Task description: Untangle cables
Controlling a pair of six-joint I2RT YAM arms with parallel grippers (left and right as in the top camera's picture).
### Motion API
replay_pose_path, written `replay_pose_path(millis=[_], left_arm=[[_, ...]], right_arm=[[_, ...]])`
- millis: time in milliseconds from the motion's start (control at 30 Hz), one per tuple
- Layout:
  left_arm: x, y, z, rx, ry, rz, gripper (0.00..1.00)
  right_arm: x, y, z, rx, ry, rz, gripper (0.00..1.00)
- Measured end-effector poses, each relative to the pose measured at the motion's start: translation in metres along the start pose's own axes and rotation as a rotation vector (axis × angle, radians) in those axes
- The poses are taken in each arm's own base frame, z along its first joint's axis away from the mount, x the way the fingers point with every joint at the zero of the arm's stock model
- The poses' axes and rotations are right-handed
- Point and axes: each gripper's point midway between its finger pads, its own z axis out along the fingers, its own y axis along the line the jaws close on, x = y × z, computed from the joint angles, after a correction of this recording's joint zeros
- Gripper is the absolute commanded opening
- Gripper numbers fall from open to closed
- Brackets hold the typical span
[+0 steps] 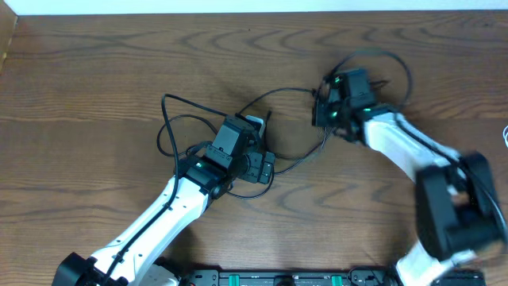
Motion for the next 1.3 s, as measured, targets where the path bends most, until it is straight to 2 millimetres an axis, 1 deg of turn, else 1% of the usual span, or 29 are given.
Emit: replay_pose_path(millis=[33, 100, 200, 267, 367, 467, 667, 767, 867, 900, 967, 1033, 1167, 1267, 1300], left_arm=[[0.0, 0.0, 0.0, 0.0, 0.0, 0.0, 0.93], [0.0, 0.0, 0.0, 0.0, 0.0, 0.0, 0.93], [0.0, 0.0, 0.0, 0.0, 0.0, 0.0, 0.93], [0.0, 0.0, 0.0, 0.0, 0.0, 0.0, 0.93], [0.0, 0.0, 0.0, 0.0, 0.0, 0.0, 0.93], [0.0, 0.0, 0.0, 0.0, 0.0, 0.0, 0.93], [0.0, 0.0, 0.0, 0.0, 0.0, 0.0, 0.93], [0.0, 0.0, 0.0, 0.0, 0.0, 0.0, 0.93], [0.0, 0.0, 0.0, 0.0, 0.0, 0.0, 0.93], [0.0, 0.0, 0.0, 0.0, 0.0, 0.0, 0.93], [0.0, 0.0, 0.0, 0.0, 0.0, 0.0, 0.93], [0.0, 0.0, 0.0, 0.0, 0.0, 0.0, 0.93], [0.0, 0.0, 0.0, 0.0, 0.0, 0.0, 0.93], [0.0, 0.0, 0.0, 0.0, 0.0, 0.0, 0.93], [0.0, 0.0, 0.0, 0.0, 0.0, 0.0, 0.93]], right_arm=[[-0.012, 0.009, -0.013, -0.03, -0.041, -0.011, 0.01], [-0.042, 0.032, -0.053, -0.106, -0.149, -0.044, 0.01], [-0.065, 0.054, -0.094, -0.184, -0.245, -0.083, 0.01], [-0.07, 0.06, -0.107, -0.218, -0.267, -0.096, 0.01], [-0.07, 0.055, -0.107, -0.219, -0.26, -0.096, 0.01], [-0.072, 0.041, -0.107, -0.184, -0.263, -0.09, 0.01], [-0.08, -0.011, -0.114, -0.034, -0.283, -0.059, 0.01], [-0.088, -0.038, -0.125, 0.024, -0.316, -0.033, 0.01], [-0.1, -0.069, -0.146, 0.086, -0.369, 0.006, 0.01], [-0.109, -0.081, -0.157, 0.109, -0.398, 0.022, 0.01], [-0.127, -0.096, -0.178, 0.138, -0.457, 0.037, 0.01], [-0.152, -0.108, -0.208, 0.169, -0.537, 0.042, 0.01], [-0.197, -0.119, -0.271, 0.22, -0.695, 0.021, 0.01], [-0.222, -0.125, -0.316, 0.262, -0.8, -0.011, 0.01], [-0.228, -0.127, -0.326, 0.272, -0.823, -0.02, 0.01]])
